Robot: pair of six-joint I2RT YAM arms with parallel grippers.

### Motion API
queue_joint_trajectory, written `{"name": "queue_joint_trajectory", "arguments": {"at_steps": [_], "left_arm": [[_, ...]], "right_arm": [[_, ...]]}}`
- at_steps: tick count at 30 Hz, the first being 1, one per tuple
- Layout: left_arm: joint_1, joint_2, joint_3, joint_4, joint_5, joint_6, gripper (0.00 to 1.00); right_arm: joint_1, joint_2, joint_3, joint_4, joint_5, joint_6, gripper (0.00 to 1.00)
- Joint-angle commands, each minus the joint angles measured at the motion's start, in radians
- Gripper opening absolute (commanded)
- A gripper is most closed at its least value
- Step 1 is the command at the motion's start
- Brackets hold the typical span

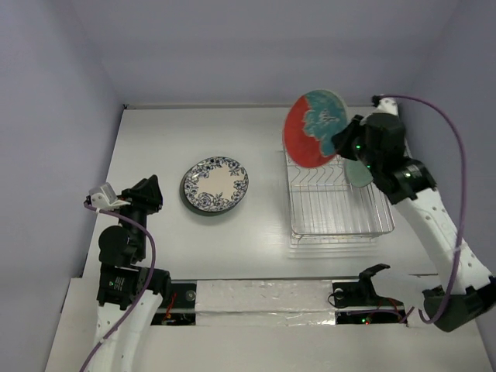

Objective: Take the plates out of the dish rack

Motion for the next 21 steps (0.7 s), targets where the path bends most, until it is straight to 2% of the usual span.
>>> {"name": "queue_joint_trajectory", "arguments": {"at_steps": [1, 5, 8, 18, 21], "left_arm": [[-0.003, 0.023, 0.016, 0.051, 0.005, 0.002, 0.32], [-0.003, 0.031, 0.016, 0.051, 0.005, 0.002, 0.32], [-0.003, 0.032, 0.017, 0.047, 0.005, 0.003, 0.37], [-0.003, 0.038, 0.017, 0.048, 0.005, 0.002, 0.46], [-0.003, 0.032, 0.017, 0.048, 0.005, 0.000, 0.48]], "right_arm": [[0.114, 0.087, -0.056, 0.393, -0.226, 0.198, 0.00], [0.208, 0.205, -0.095, 0.567, -0.336, 0.308, 0.00], [0.274, 0.320, -0.113, 0.710, -0.347, 0.371, 0.00], [0.369, 0.537, -0.167, 0.914, -0.324, 0.534, 0.00], [0.380, 0.587, -0.164, 0.925, -0.328, 0.552, 0.02]]}}
